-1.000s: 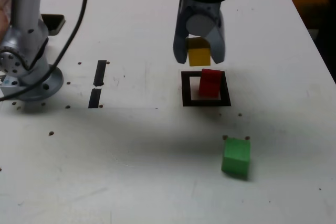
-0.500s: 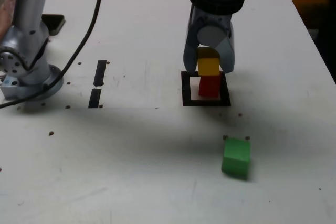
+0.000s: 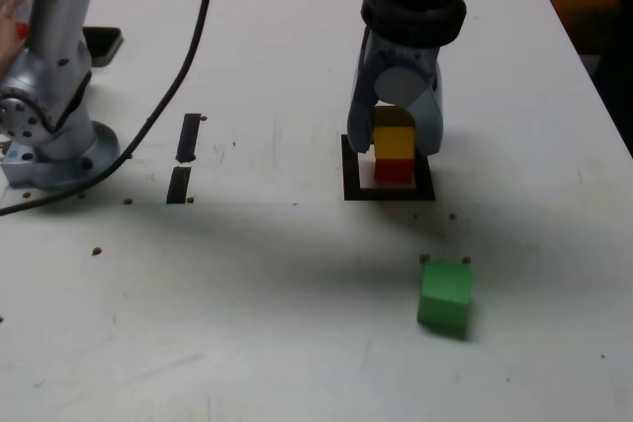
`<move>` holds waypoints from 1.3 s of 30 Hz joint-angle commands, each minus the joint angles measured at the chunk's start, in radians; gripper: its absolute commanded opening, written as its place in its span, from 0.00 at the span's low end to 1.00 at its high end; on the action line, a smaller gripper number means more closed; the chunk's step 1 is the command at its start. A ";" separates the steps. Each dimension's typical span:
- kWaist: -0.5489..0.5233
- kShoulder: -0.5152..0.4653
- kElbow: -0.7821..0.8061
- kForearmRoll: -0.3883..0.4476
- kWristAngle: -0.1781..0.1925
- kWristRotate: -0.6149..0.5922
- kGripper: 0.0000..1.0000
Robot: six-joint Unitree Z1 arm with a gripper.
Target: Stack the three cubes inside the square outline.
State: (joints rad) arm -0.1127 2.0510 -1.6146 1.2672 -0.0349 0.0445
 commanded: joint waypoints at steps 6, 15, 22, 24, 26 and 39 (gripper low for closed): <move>-0.001 -0.004 0.004 -0.004 0.004 0.002 0.41; 0.001 -0.005 0.011 -0.006 0.004 0.009 0.53; 0.002 -0.008 0.009 -0.008 0.005 0.020 0.62; 0.002 -0.009 0.006 -0.009 0.007 0.023 0.64; 0.002 -0.011 0.003 -0.009 0.008 0.025 0.65; 0.002 -0.047 0.002 -0.004 0.038 0.027 0.71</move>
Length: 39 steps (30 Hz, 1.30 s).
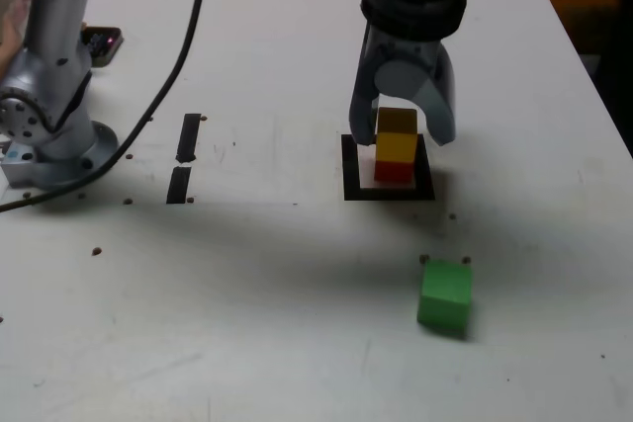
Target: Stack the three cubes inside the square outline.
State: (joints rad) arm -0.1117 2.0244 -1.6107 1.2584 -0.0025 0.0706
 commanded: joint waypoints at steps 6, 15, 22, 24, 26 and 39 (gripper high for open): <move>0.001 -0.094 0.016 0.029 0.029 -0.005 0.72; -0.010 -0.175 0.053 0.032 0.028 -0.017 0.72; -0.085 -0.182 0.040 0.020 -0.007 -0.047 0.72; -0.132 -0.174 0.023 0.018 -0.017 -0.072 0.72; -0.188 -0.160 0.007 0.014 -0.025 -0.104 0.72; -0.409 0.004 -0.137 0.002 -0.054 -0.241 0.73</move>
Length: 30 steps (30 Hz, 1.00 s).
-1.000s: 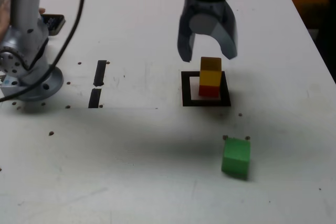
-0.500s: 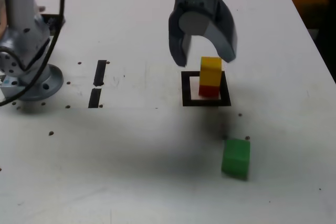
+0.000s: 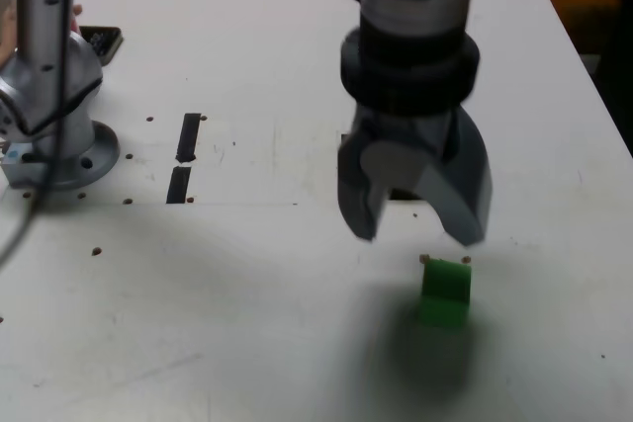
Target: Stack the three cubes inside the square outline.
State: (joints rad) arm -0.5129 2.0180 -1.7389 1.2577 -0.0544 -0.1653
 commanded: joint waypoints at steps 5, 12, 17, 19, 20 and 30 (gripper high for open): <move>-0.029 0.080 -0.042 0.009 -0.005 -0.020 0.73; -0.030 0.130 -0.082 0.009 -0.008 -0.020 0.74; -0.030 0.177 -0.121 0.010 -0.015 -0.019 0.75; -0.030 0.190 -0.125 0.011 -0.015 -0.019 0.77; -0.029 0.195 -0.125 0.011 -0.015 -0.019 0.79; -0.015 0.245 -0.105 -0.005 -0.026 -0.020 0.83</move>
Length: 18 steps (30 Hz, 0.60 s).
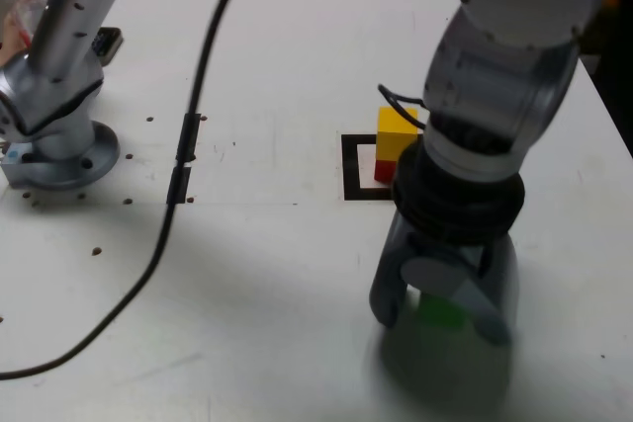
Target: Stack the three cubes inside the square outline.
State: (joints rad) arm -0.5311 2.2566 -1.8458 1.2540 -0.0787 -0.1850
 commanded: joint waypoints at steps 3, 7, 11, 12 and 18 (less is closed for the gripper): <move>0.006 0.017 0.005 -0.006 -0.007 -0.001 0.83; 0.008 0.025 0.009 -0.006 -0.017 -0.001 0.82; 0.012 0.029 0.018 -0.004 -0.035 0.000 0.74; 0.014 0.029 0.019 -0.003 -0.039 0.000 0.71; 0.017 0.023 0.019 -0.004 -0.035 0.002 0.50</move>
State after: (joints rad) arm -0.5156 2.2827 -1.8254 1.2507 -0.1170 -0.1849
